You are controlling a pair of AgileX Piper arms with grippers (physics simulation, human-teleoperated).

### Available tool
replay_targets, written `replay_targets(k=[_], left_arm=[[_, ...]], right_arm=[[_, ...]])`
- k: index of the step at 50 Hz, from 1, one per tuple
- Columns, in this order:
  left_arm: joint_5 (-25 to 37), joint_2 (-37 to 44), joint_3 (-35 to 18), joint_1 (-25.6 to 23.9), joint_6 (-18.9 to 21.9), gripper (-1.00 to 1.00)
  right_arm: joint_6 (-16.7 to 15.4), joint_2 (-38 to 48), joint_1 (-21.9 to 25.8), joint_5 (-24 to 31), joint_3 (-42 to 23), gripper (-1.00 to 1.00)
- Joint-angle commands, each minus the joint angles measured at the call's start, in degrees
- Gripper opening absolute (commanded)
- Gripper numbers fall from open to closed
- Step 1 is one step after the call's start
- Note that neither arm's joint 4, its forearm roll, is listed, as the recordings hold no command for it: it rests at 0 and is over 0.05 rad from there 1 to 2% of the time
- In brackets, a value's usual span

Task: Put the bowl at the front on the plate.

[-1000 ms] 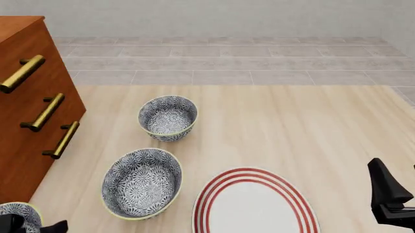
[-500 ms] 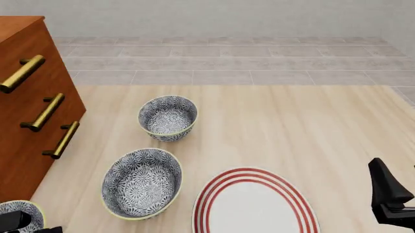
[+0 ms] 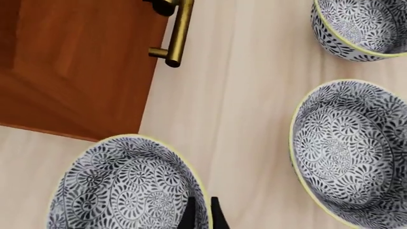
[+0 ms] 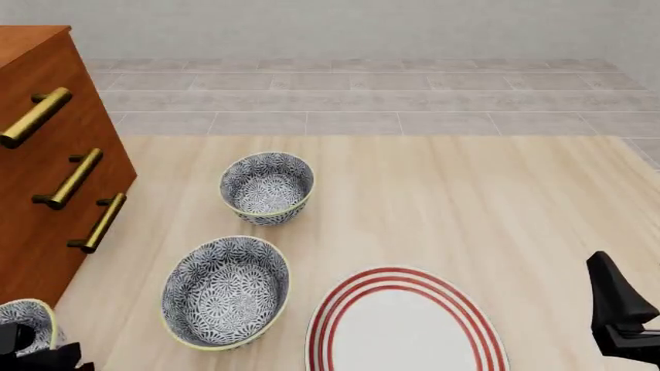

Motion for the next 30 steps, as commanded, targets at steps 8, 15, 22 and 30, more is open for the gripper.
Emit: replay_targets(k=[8,15,22,30], left_arm=[[5.4,-4.8,-7.8,-0.5,2.1,-1.0],[6.7,-5.9,-12.0,-1.7,1.8,-1.0],[6.8,-6.8,-15.2,-4.2,1.5,-1.0],[6.9,-6.8,-20.1,-7.6,2.1,-1.0]], right_arm=[[0.2,-0.2,-0.1,0.1,0.1,1.0],[0.2,-0.4,-0.1,0.3,0.1,1.0],[0.4,-0.6,-0.3,0.6,-0.1,1.0],[0.5,-0.6,-0.4,0.4,0.0,1.0]])
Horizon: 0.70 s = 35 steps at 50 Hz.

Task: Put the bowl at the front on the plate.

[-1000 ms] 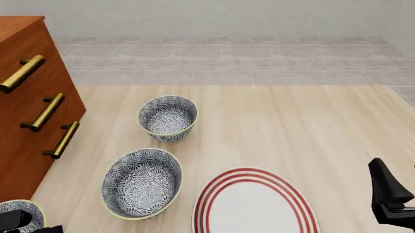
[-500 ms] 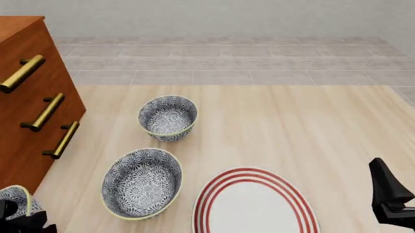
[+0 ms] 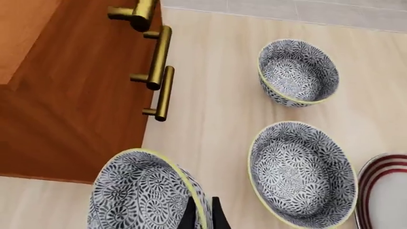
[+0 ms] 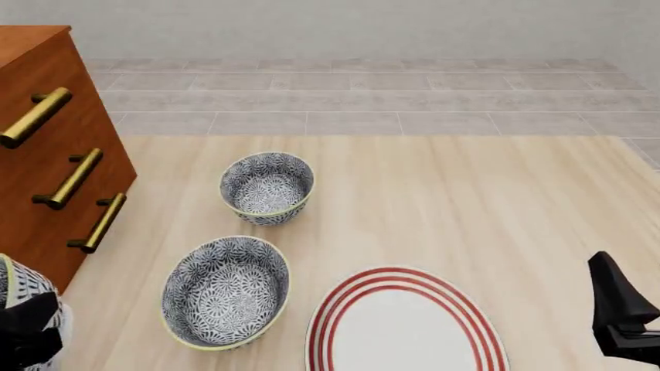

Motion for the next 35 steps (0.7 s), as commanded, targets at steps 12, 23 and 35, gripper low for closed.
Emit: replay_targets(k=[12,23,35], left_arm=[[-2.9,1.0,-12.1,-12.9,5.7,-1.0],[-6.0,2.8,-13.8,-18.2,11.3,-1.0],[-8.3,4.6,-14.5,-22.9,14.2,-1.0]], right_arm=[[0.5,-0.3,-0.4,0.1,0.0,1.0],[0.5,-0.4,-0.4,0.2,0.1,1.0],[0.3,-0.8,-0.4,0.5,0.0,1.0]])
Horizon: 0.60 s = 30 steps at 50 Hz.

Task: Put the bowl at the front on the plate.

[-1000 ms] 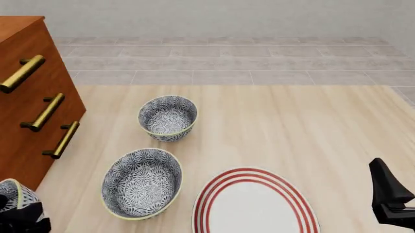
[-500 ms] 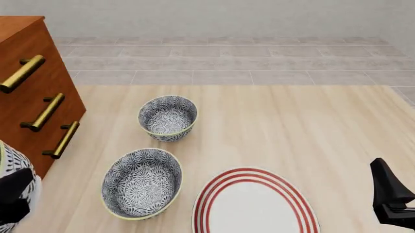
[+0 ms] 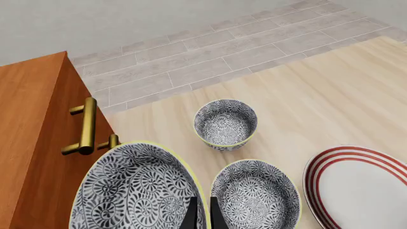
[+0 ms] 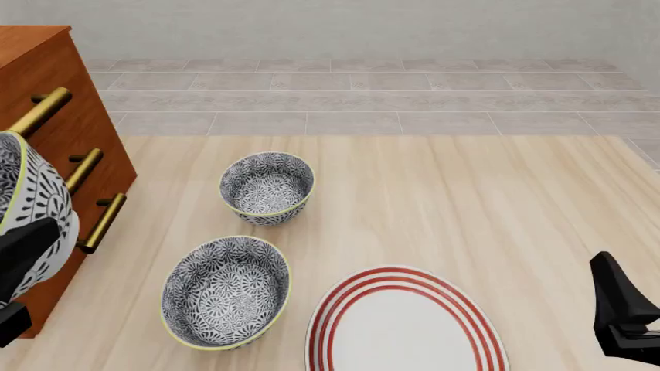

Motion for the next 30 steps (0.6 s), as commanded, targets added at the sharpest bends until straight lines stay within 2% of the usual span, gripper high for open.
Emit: replay_targets(k=[1,15,30], left_arm=[[-2.3,1.4,-1.6,-4.7,3.6,-1.0],[-3.9,2.8,-1.6,-7.3,5.2,-1.0],[-5.9,3.8,-0.8,-11.8,9.6,-1.0]], right_arm=[[-0.1,-0.3,0.0,0.3,-0.1,1.0],[0.2,-0.2,-0.1,0.1,0.0,1.0],[0.2,-0.2,-0.1,0.0,0.1,1.0]])
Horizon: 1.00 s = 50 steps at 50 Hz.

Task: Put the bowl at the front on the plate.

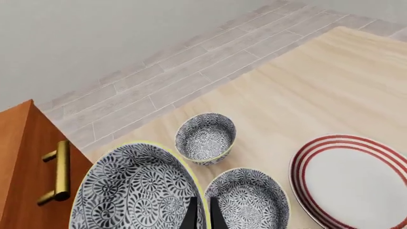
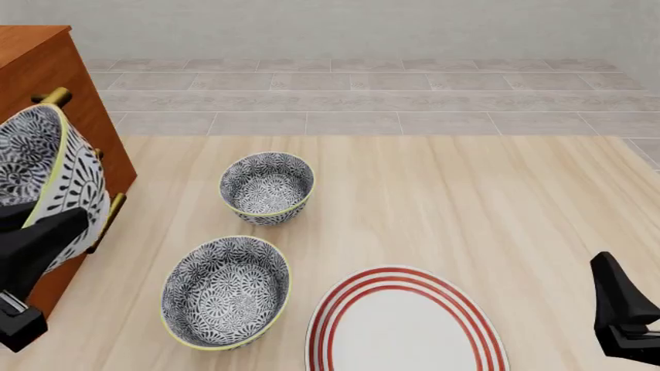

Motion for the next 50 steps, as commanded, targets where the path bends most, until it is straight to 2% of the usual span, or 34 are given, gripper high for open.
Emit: replay_targets(k=[1,9,21,27,32,42,45,47,48,50], left_arm=[[-1.6,0.7,0.3,-3.3,3.3,-1.0],[-2.4,1.9,0.5,-5.7,7.2,-1.0],[-3.4,5.6,-0.2,-8.5,15.9,-1.0],[-3.0,7.7,-2.1,-9.1,17.0,-1.0],[-2.5,9.0,-3.0,-11.3,20.1,-1.0],[-0.3,13.2,-6.4,-14.8,23.1,-1.0],[1.2,15.1,-8.1,-16.0,22.4,-1.0],[2.0,16.8,-9.0,-17.9,21.7,-1.0],[3.5,18.7,-10.9,-19.8,19.7,-1.0],[4.1,19.4,-11.7,-21.3,19.8,-1.0]], right_arm=[[0.0,0.1,0.0,-0.1,0.0,1.0],[-0.2,0.1,0.1,0.0,-0.1,1.0],[-0.5,0.3,0.4,-0.1,0.0,1.0],[-0.6,0.5,0.5,-0.2,-0.1,1.0],[-0.6,0.5,0.6,-0.2,0.0,1.0],[-0.7,0.6,0.7,-0.4,0.0,1.0],[-0.7,0.6,0.6,-0.3,0.0,1.0],[-0.7,0.6,0.7,-0.3,0.0,1.0],[-0.8,0.4,0.7,-0.1,0.0,1.0],[-0.8,0.3,0.7,0.0,-0.1,1.0]])
